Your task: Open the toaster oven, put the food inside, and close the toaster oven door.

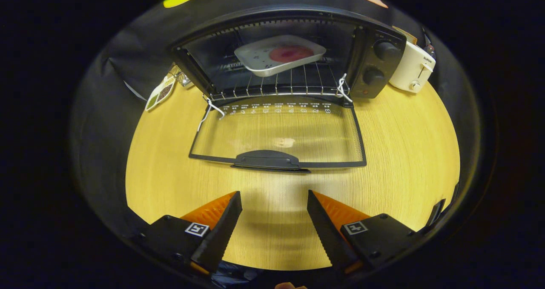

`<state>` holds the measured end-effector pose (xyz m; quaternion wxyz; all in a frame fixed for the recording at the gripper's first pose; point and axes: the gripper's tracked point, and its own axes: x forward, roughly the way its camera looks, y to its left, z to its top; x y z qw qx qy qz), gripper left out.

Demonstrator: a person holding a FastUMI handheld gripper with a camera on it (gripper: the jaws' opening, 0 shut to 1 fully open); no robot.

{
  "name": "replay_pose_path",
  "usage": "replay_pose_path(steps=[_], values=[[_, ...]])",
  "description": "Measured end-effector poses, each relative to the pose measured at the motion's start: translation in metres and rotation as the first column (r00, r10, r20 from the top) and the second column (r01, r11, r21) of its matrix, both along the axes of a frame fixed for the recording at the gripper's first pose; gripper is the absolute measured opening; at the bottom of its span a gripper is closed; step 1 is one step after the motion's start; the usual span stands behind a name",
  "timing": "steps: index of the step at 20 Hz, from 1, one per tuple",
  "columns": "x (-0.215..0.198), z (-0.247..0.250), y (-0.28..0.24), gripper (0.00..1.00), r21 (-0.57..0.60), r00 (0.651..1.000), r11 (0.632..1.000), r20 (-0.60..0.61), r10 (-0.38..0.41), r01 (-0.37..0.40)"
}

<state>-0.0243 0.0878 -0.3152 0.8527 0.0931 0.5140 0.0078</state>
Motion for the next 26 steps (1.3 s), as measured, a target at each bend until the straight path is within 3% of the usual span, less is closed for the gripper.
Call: replay_pose_path(steps=[5, 12, 18, 26], values=[[0.006, -0.028, -0.001, 0.99, -0.074, 0.997, 0.996, -0.06, -0.053, 0.048], [0.034, -0.029, -0.001, 0.99, -0.041, 0.986, 0.986, -0.042, -0.162, 0.16], [0.032, -0.019, -0.002, 0.99, -0.097, 0.994, 0.989, -0.009, -0.11, 0.109], [0.025, 0.029, -0.005, 0.99, -0.095, 0.988, 0.992, 0.139, -0.071, 0.085]])
